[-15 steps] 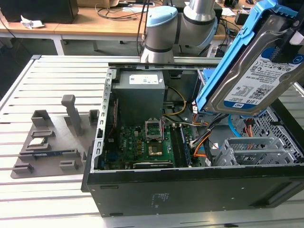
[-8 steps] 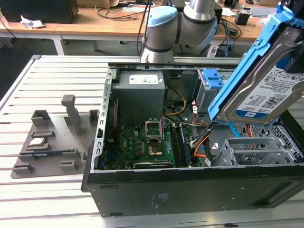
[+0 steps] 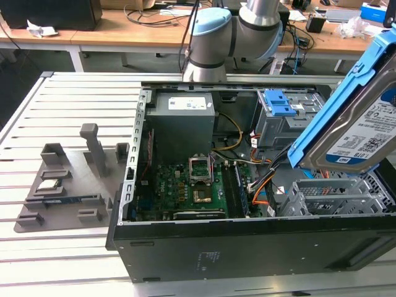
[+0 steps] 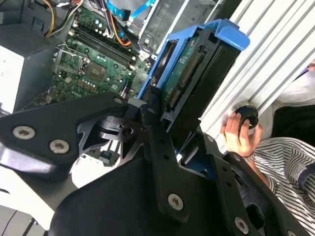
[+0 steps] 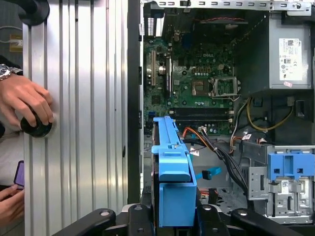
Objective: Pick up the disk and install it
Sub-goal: 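Pick up the disk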
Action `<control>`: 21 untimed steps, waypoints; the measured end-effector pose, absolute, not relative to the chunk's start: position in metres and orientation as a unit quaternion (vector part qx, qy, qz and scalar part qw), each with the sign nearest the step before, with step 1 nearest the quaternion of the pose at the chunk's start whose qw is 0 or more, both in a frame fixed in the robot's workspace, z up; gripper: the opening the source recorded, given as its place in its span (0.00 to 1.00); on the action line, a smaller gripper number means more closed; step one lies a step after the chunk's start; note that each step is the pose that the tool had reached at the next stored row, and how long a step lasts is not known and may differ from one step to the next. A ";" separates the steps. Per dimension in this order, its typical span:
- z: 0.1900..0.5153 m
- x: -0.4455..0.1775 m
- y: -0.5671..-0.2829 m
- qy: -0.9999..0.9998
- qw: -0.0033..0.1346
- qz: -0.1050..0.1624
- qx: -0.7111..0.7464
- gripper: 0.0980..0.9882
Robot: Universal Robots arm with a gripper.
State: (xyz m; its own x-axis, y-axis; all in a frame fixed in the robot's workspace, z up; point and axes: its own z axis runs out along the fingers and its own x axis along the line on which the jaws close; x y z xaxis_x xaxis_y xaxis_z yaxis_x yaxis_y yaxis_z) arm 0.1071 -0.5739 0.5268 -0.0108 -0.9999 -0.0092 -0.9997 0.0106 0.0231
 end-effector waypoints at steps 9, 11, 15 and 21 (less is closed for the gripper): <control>0.520 0.123 -0.574 -0.711 0.013 -0.006 0.703 0.30; 0.518 0.126 -0.574 -0.711 0.015 -0.005 0.703 0.30; 0.516 0.129 -0.574 -0.711 0.017 -0.003 0.703 0.30; 0.510 0.138 -0.574 -0.711 0.023 0.001 0.703 0.30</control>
